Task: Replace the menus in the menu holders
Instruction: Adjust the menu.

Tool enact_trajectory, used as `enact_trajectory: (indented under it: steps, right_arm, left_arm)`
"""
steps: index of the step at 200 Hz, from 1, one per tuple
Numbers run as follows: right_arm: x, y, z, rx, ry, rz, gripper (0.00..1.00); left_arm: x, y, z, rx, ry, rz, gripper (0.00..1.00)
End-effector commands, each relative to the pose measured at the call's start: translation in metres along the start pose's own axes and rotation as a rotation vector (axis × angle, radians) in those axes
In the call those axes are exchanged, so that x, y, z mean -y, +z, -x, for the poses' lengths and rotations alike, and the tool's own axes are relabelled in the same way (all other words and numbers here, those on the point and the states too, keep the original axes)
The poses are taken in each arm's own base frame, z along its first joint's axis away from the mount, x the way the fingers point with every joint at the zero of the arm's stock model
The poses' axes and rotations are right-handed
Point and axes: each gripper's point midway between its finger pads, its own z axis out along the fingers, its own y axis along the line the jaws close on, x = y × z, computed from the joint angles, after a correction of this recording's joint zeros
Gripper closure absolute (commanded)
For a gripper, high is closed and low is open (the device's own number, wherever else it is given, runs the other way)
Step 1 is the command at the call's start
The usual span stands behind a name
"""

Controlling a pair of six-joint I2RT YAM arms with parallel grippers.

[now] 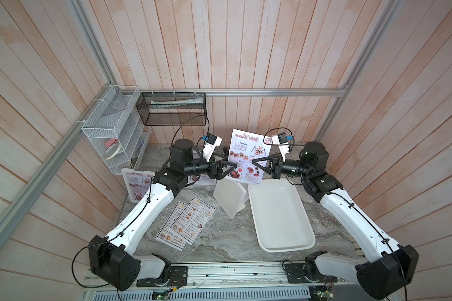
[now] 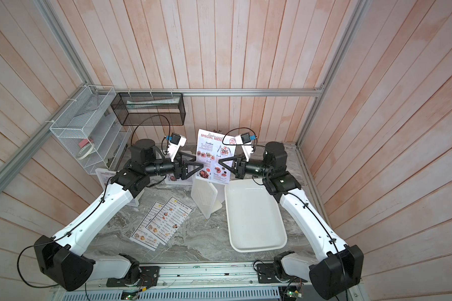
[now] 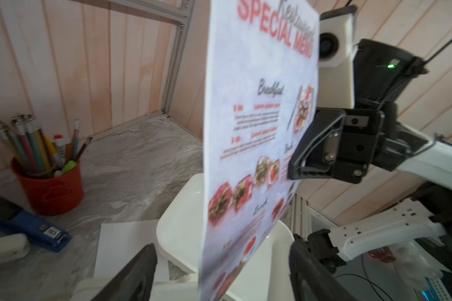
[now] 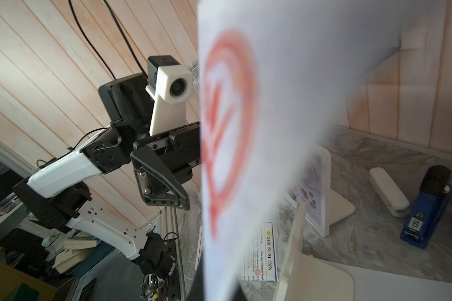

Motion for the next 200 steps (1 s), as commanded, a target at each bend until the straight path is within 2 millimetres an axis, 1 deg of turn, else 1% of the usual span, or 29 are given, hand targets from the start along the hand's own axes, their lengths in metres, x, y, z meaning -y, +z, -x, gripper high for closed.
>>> enact_trajectory:
  steps: [1, 11, 28, 44, 51, 60, 73, 95, 126, 169, 200]
  right_arm:
    - [0.002, -0.003, 0.01, 0.019, 0.027, -0.144, 1.0]
    - [0.005, -0.002, 0.01, 0.017, 0.043, -0.203, 1.0]
    - [0.011, 0.002, 0.009, 0.008, 0.083, -0.298, 1.0]
    - [0.015, 0.007, 0.006, -0.001, 0.105, -0.371, 1.0]
    - [0.016, 0.008, 0.005, -0.001, 0.113, -0.399, 1.0]
    - [0.018, 0.01, 0.005, 0.0, 0.129, -0.432, 1.0]
    - [0.018, 0.011, 0.007, 0.012, 0.145, -0.454, 1.0]
    - [0.017, 0.012, 0.009, 0.034, 0.166, -0.48, 1.0]
    - [0.016, 0.012, 0.006, 0.046, 0.19, -0.495, 1.0]
    - [0.017, 0.011, -0.003, 0.037, 0.221, -0.511, 1.0]
    - [0.019, 0.008, -0.004, 0.05, 0.239, -0.534, 1.0]
  left_arm:
    - [-0.052, -0.017, -0.01, 0.027, -0.08, 0.295, 0.16]
    - [-0.067, -0.02, -0.024, 0.009, -0.112, 0.369, 0.17]
    - [-0.085, -0.021, -0.056, -0.04, -0.175, 0.442, 0.23]
    - [-0.098, -0.018, -0.087, -0.089, -0.243, 0.479, 0.36]
    - [-0.101, -0.016, -0.097, -0.105, -0.261, 0.484, 0.42]
    - [-0.104, -0.014, -0.106, -0.12, -0.277, 0.488, 0.48]
    - [-0.107, -0.01, -0.115, -0.134, -0.285, 0.491, 0.56]
    - [-0.112, -0.003, -0.124, -0.148, -0.287, 0.492, 0.61]
    - [-0.123, 0.009, -0.13, -0.159, -0.289, 0.506, 0.62]
    - [-0.135, 0.024, -0.127, -0.165, -0.266, 0.507, 0.65]
    - [-0.14, 0.034, -0.12, -0.169, -0.247, 0.491, 0.66]
